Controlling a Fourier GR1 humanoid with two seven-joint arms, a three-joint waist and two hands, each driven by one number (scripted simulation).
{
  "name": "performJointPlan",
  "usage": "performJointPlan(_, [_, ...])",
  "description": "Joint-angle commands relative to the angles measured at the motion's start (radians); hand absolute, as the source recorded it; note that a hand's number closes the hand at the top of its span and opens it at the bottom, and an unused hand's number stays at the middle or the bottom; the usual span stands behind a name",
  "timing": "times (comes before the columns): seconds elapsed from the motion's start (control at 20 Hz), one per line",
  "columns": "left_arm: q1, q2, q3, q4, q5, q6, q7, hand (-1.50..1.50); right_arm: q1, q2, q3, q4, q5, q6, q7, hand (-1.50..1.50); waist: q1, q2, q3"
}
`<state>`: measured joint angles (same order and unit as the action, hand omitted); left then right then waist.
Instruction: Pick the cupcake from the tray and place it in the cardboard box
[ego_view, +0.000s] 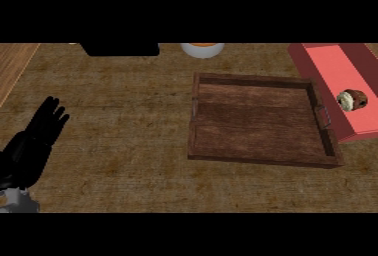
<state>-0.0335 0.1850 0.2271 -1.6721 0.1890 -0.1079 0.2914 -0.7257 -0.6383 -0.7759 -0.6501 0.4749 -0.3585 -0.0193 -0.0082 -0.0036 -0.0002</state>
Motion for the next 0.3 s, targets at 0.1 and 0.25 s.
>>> performJointPlan(0.1, [0.034, 0.012, 0.012, -0.043, 0.034, -0.031, 0.034, 0.00, 0.168, 0.020, 0.008, -0.166, -0.110, 0.072, -0.018, -1.50, 0.008, 0.002, 0.000])
performJointPlan(0.25, [-0.031, 0.018, 0.007, 0.064, 0.004, -0.040, -0.027, 0.00, 0.164, -0.061, 0.032, -0.145, -0.129, 0.127, 0.016, -1.50, 0.009, 0.004, 0.000])
